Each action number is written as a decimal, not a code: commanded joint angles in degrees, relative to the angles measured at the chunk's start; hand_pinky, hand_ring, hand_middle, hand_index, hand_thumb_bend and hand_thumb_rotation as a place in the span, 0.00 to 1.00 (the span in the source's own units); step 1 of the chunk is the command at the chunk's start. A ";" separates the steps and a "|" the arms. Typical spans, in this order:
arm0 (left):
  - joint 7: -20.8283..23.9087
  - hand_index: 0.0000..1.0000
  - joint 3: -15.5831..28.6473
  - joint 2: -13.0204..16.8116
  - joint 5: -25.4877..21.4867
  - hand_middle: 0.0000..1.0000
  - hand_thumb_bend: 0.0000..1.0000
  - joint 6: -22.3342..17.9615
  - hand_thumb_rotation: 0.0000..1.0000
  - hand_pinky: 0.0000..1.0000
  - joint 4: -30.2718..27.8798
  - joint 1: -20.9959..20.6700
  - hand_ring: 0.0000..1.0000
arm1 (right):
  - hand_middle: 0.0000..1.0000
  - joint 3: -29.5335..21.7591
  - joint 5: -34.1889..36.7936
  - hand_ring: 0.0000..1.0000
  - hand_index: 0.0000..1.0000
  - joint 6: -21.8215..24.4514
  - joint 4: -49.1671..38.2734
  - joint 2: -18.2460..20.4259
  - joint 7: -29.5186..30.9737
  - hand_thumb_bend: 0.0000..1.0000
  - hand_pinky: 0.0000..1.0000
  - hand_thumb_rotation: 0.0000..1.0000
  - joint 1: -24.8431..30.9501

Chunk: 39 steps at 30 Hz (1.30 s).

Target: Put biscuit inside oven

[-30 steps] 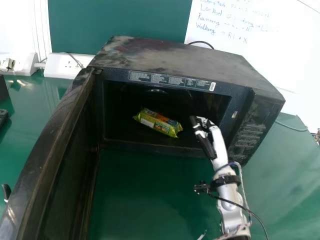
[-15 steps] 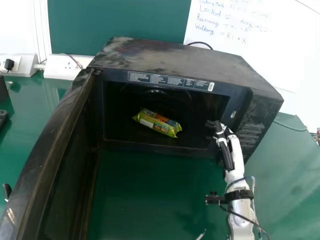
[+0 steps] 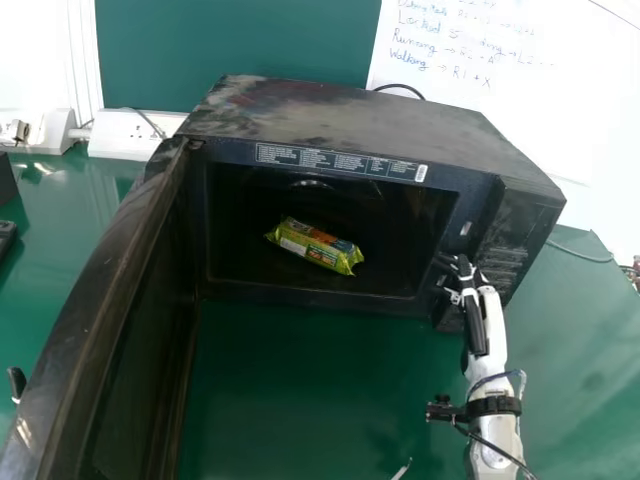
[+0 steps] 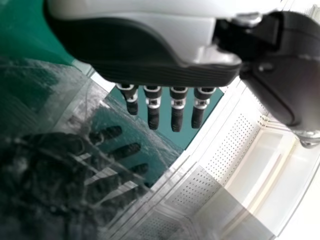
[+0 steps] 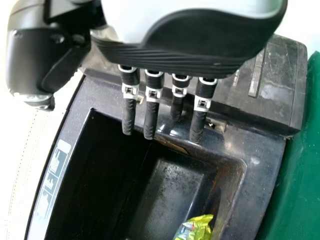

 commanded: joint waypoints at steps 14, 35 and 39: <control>-2.28 0.99 0.58 -3.20 -0.46 0.97 0.90 -0.24 0.77 0.93 0.32 -1.79 0.95 | 0.76 -5.23 1.68 0.74 0.75 1.56 -4.30 0.21 -1.63 0.80 0.66 0.10 4.95; -2.39 0.99 1.08 -3.39 -0.40 0.97 0.90 0.03 0.78 0.92 0.42 -2.29 0.95 | 0.77 -10.53 4.07 0.77 0.73 1.63 -1.88 -0.53 -2.82 0.79 0.71 0.06 7.59; -2.90 0.99 1.30 -3.24 -0.20 0.97 0.90 -0.57 0.78 0.93 0.87 -2.64 0.95 | 0.77 -11.22 4.84 0.78 0.74 0.88 -0.78 -0.69 -2.12 0.79 0.72 0.04 7.41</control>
